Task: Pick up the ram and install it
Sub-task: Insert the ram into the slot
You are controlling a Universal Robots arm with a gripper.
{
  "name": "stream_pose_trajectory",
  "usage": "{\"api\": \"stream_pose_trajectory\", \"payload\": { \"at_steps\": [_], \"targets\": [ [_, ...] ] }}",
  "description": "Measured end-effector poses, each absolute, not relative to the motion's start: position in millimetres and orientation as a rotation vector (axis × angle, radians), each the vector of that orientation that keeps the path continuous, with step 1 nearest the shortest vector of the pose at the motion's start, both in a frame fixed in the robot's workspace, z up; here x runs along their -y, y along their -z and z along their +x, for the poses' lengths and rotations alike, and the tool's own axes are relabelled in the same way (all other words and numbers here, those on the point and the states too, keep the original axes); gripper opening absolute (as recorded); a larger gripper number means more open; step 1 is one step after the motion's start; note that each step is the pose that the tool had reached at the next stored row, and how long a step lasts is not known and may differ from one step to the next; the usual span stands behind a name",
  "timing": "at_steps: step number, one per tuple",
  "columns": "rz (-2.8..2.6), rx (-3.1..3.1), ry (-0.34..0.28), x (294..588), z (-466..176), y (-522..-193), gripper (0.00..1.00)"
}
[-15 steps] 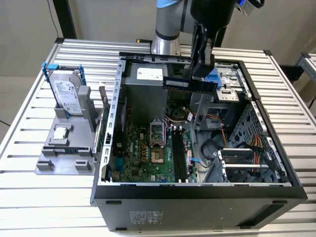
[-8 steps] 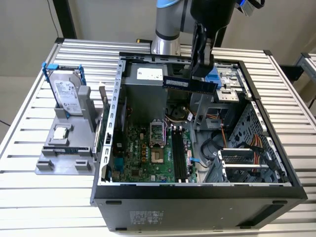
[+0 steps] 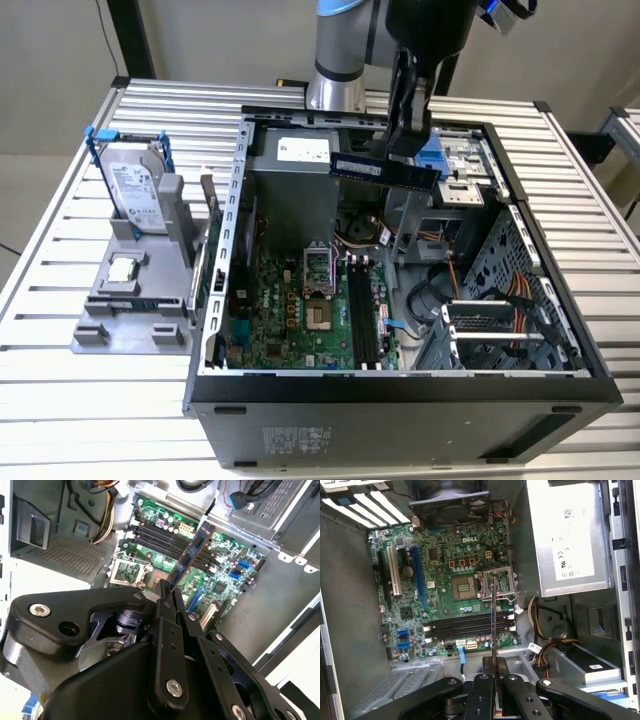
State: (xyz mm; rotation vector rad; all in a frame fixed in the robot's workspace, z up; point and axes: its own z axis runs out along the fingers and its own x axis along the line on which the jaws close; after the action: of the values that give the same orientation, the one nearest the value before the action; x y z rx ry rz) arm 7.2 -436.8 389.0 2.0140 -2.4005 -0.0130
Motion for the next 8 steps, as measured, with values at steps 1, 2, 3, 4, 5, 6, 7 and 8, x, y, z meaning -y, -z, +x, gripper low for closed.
{"api": "stream_pose_trajectory", "payload": {
  "at_steps": [1,2,3,4,5,6,7,8],
  "targets": [
    [2.01,2.404,0.013,436.8,7.2,-389.1,0.0],
    [2.007,2.407,0.013,436.7,7.2,-389.0,0.0],
    [2.003,2.41,0.013,436.7,7.2,-389.1,0.0],
    [2.0,2.412,0.013,436.7,7.2,-389.0,0.0],
    [1.996,2.415,0.013,436.8,7.2,-389.1,0.0],
    [1.993,2.418,0.013,436.7,7.2,-389.0,0.0],
    [1.989,2.421,0.013,436.7,7.2,-389.1,0.0],
    [1.986,2.424,0.013,436.8,7.2,-389.1,0.0]
  ]
}}
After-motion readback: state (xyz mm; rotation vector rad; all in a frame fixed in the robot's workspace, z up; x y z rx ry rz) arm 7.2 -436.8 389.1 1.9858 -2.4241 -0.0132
